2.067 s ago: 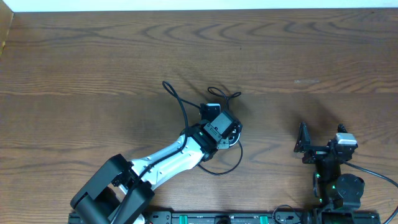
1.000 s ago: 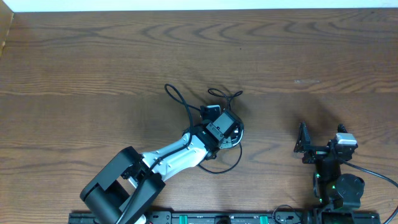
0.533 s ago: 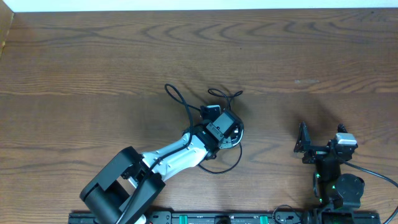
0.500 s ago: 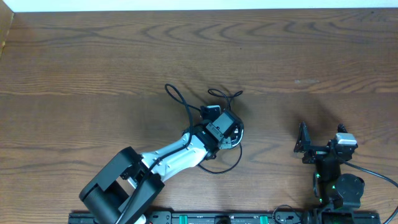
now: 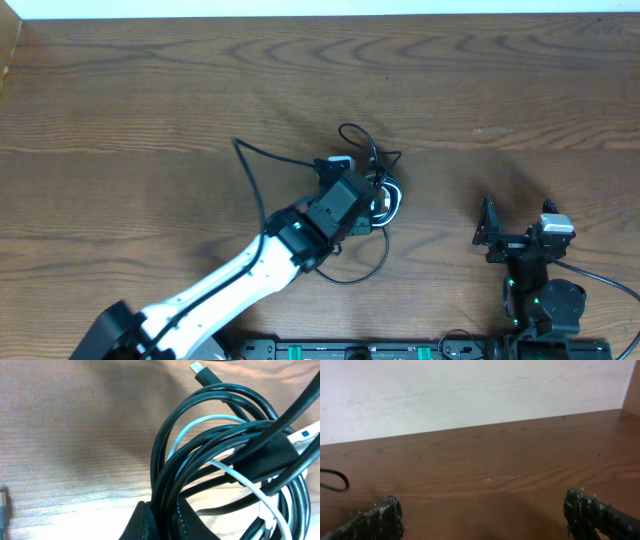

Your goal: Untangle cables

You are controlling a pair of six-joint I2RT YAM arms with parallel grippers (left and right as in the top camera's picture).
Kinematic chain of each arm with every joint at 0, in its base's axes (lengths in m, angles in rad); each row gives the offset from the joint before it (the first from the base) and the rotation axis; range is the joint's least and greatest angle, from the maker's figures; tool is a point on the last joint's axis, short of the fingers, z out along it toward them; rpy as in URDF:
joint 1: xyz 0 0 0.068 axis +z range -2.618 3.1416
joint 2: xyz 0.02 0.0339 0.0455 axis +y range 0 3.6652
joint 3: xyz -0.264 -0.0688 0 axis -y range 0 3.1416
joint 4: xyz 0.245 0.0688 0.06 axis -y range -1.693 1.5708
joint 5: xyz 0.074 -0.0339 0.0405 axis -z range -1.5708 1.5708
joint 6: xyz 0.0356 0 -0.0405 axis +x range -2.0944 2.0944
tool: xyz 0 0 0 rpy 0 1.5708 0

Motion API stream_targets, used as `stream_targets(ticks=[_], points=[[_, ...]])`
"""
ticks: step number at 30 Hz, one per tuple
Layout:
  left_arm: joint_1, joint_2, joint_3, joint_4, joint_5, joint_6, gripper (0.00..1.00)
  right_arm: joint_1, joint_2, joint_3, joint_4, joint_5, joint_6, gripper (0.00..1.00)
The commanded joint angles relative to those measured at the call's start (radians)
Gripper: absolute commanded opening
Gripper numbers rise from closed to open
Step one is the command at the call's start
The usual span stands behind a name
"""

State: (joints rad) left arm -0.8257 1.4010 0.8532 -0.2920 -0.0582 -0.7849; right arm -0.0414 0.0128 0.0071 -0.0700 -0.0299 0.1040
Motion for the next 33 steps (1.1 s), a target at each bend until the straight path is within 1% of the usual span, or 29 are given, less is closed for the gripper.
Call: stream_targets(ticks=[1, 11, 16, 20, 28, 33], points=[[0.002, -0.077, 0.002, -0.018, -0.005, 0.013, 0.08, 0.006, 0.0, -0.002, -0.004, 0.0, 0.012, 0.99], [0.002, -0.173, 0.002, -0.061, -0.006, 0.014, 0.08, 0.006, 0.0, -0.002, -0.004, 0.001, 0.012, 0.99], [0.003, -0.18, 0.002, -0.069, -0.01, 0.014, 0.08, 0.006, 0.0, -0.002, -0.004, 0.001, 0.012, 0.99], [0.005, -0.18, 0.002, -0.074, -0.059, 0.013, 0.08, 0.006, 0.0, -0.002, -0.004, 0.001, 0.012, 0.99], [0.05, -0.18, 0.002, -0.074, -0.058, 0.013, 0.07, 0.006, 0.0, -0.002, -0.004, 0.001, 0.012, 0.99], [0.052, -0.18, 0.002, -0.076, -0.058, 0.013, 0.08, 0.006, 0.0, -0.002, -0.004, 0.001, 0.012, 0.99]])
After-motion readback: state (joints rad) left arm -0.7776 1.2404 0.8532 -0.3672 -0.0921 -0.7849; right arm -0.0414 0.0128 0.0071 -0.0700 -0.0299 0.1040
